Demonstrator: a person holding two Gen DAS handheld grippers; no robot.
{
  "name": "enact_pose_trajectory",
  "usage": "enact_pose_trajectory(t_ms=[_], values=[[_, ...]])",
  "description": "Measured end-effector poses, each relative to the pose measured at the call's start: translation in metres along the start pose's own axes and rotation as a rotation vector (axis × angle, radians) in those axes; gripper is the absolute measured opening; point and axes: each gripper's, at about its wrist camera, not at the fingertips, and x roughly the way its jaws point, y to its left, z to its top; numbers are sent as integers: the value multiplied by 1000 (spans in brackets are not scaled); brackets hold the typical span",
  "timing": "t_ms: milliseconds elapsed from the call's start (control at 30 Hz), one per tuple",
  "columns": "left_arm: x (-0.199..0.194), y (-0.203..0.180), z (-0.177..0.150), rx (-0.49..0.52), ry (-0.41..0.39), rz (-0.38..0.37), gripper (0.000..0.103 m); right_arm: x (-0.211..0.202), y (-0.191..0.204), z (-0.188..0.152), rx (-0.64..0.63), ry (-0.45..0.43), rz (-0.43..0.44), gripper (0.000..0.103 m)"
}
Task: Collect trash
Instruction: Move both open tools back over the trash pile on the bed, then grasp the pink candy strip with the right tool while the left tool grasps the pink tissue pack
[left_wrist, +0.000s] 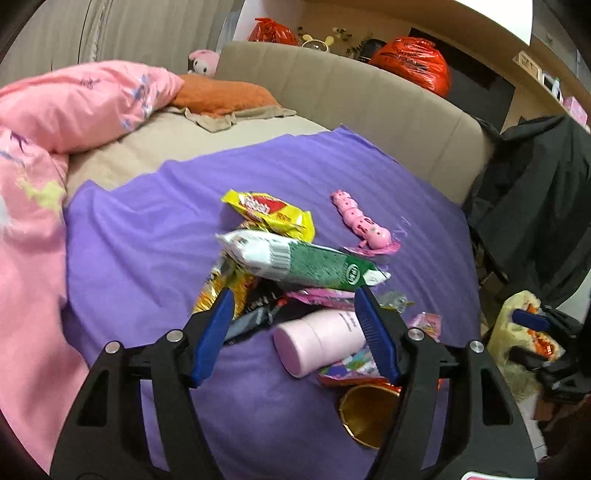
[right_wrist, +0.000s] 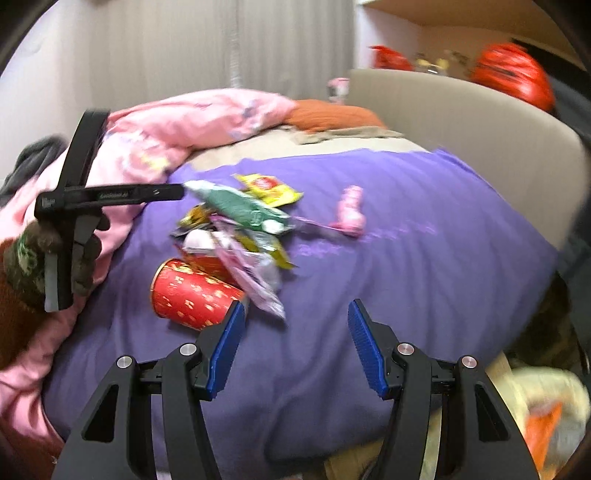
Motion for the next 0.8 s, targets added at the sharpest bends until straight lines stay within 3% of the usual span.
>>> enact_pose_trajectory(t_ms=[233,367,533,700,800], values=[[-13,-1,-11,-17,31,-138,69,67,8,21,-102,60,148,52],[-10,-15,-16,62,69,-206,69,100,1,19,-65,148,196,22],[6,-35,-29,156,113,-170,69,92,-11,8,29,114,135,12],[24,-39,-36,163,124,-120,69,58,-26,-5,116,65,69,12],[36,-43,-37,180,138,-90,63,42,-31,-13,149,50,45,11]])
